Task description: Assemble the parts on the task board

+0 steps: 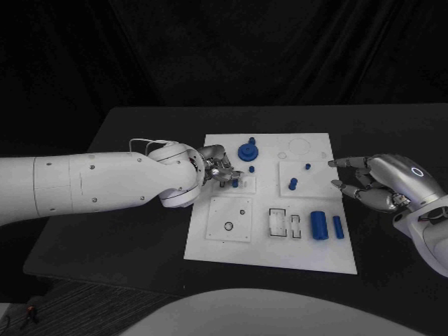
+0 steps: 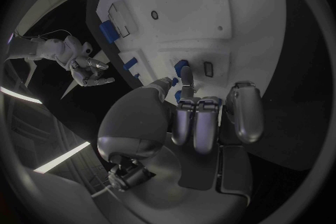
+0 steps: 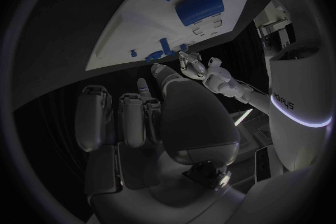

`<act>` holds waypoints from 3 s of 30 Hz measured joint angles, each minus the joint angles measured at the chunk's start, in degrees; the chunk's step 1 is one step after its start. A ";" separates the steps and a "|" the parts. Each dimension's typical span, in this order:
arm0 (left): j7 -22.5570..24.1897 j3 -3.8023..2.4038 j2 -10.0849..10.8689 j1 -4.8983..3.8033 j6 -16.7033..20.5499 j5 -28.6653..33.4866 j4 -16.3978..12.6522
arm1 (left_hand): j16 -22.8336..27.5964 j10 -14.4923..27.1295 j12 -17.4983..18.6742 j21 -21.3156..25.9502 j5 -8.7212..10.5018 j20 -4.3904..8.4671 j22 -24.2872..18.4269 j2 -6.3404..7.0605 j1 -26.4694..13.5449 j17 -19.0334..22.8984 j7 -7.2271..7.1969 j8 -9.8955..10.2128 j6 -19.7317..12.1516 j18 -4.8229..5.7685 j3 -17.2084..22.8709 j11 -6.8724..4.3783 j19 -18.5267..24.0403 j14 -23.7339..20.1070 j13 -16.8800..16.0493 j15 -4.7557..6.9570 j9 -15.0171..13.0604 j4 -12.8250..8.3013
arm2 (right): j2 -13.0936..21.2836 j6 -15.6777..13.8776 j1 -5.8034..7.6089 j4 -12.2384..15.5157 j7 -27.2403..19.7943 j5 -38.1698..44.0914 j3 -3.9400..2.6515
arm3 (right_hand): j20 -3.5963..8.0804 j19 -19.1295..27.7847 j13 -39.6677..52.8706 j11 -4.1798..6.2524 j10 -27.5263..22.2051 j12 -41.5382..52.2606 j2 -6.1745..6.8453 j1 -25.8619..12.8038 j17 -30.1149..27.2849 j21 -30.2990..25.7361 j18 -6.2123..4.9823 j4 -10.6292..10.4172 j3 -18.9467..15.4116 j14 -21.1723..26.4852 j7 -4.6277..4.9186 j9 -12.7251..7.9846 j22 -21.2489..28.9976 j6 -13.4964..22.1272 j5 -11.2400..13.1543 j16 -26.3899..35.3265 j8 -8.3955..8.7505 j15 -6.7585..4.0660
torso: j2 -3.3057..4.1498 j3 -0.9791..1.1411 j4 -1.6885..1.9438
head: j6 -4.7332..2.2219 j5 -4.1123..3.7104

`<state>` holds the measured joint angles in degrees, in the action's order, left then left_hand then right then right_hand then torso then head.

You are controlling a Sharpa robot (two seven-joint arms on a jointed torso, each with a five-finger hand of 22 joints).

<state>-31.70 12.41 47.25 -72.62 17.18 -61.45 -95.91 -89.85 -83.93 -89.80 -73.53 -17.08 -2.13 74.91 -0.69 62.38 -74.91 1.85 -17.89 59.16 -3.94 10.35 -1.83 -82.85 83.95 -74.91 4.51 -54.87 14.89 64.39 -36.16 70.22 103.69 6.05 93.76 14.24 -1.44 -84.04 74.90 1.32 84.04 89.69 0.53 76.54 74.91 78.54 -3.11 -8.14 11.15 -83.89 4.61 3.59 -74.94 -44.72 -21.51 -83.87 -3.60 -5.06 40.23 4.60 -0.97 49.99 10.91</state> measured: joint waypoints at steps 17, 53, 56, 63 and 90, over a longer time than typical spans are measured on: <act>-0.85 0.00 1.13 0.01 -0.05 -0.01 -0.50 | 0.00 -0.08 0.00 -0.76 -1.33 0.94 0.00 0.21 2.46 0.00 -1.52 -8.96 -1.56 0.00 -1.26 -0.95 -0.50 0.00 0.00 1.02 -10.56 1.26 | 0.10 -0.01 -0.03 -0.02 0.02 0.00 0.00 | 0.00 0.00 0.04 0.00 0.00 0.00 0.00 0.00 0.00 0.00 0.00 -0.16 0.16 0.00 0.21 0.00 0.01 -0.61 0.00 0.00 0.00 0.00 | 0.04 -0.01 0.00 | 0.00 0.00; 2.13 -0.03 -1.73 -9.54 -6.39 -2.14 11.73 | 0.00 -0.08 0.00 -2.53 7.10 -0.12 0.00 -0.95 2.95 0.01 1.53 -2.74 -9.30 0.00 -8.68 0.71 -0.53 -0.10 0.00 -0.53 -6.50 1.85 | 0.03 -4.15 -0.16 -0.47 0.28 0.00 0.01 | 0.00 0.00 0.02 -0.21 -0.22 0.00 0.83 -1.48 0.00 0.00 0.00 -1.36 1.34 -0.15 0.58 0.28 0.03 -3.52 -1.55 0.00 0.00 0.15 | -0.03 -0.01 0.03 | 0.00 -0.25; 1.50 -0.03 -3.35 -9.31 -9.22 -2.44 15.05 | 0.00 -0.08 0.00 -2.22 7.55 -0.33 0.00 -1.16 2.74 0.01 1.53 -2.39 -9.30 0.00 -9.08 0.71 -0.32 -0.10 0.00 -0.53 -6.20 1.78 | 0.01 -4.30 -0.16 -0.48 0.31 0.00 0.01 | 0.00 0.00 0.02 -0.42 -0.01 0.00 0.82 -1.47 0.00 0.00 0.00 -1.51 1.50 -0.15 0.51 0.27 0.03 -3.59 -1.55 0.00 -0.23 0.15 | -0.03 -0.01 0.03 | 0.00 -0.22; 0.71 -0.02 -5.63 -7.95 -13.10 -2.87 19.15 | 0.00 -0.08 0.00 -2.22 8.60 -0.33 0.00 -1.84 2.06 0.01 1.85 -2.13 -9.62 0.00 -10.40 1.12 -0.32 0.11 0.00 -0.74 -5.60 1.80 | -0.05 -4.49 -0.17 -0.48 0.34 -0.01 0.00 | 0.00 0.00 0.01 -0.42 -0.01 0.00 0.82 -1.47 0.00 0.00 0.00 -1.51 1.50 -0.15 0.71 0.27 0.04 -3.79 -1.92 0.00 -0.23 0.15 | 0.15 -0.02 -0.04 | 0.00 -0.10; 0.10 -0.02 -6.18 -6.40 -20.05 -3.24 20.33 | 0.00 -0.08 0.00 -1.76 9.52 -0.33 0.00 -3.88 -4.66 0.01 0.82 -5.08 -6.47 0.00 -17.12 1.11 -0.32 0.10 0.00 -0.73 -7.21 1.83 | -0.15 -4.47 -0.35 -0.56 0.35 -0.01 0.00 | -0.21 0.21 0.00 -0.41 -0.01 0.00 0.82 -1.46 0.00 0.00 0.00 -1.51 1.82 0.06 0.71 0.26 0.00 -3.79 -2.55 0.00 -0.23 0.36 | 0.01 -0.04 0.03 | -0.01 0.28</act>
<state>-31.60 12.40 41.07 -79.01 -2.87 -64.69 -75.58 -89.85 -84.01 -89.80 -75.29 -7.57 -2.46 74.91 -4.56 57.72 -74.90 2.66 -22.97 52.69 -3.94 -6.76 -0.72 -83.17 84.05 -74.91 3.77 -62.08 16.72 64.24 -40.64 69.88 103.14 6.39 93.75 14.24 -1.65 -83.83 74.91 0.91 84.04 89.69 1.35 75.08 74.91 78.54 -3.12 -9.64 12.97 -83.84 5.32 3.85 -74.94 -48.52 -24.06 -83.87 -3.83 -4.69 40.24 4.55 -0.94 49.98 11.19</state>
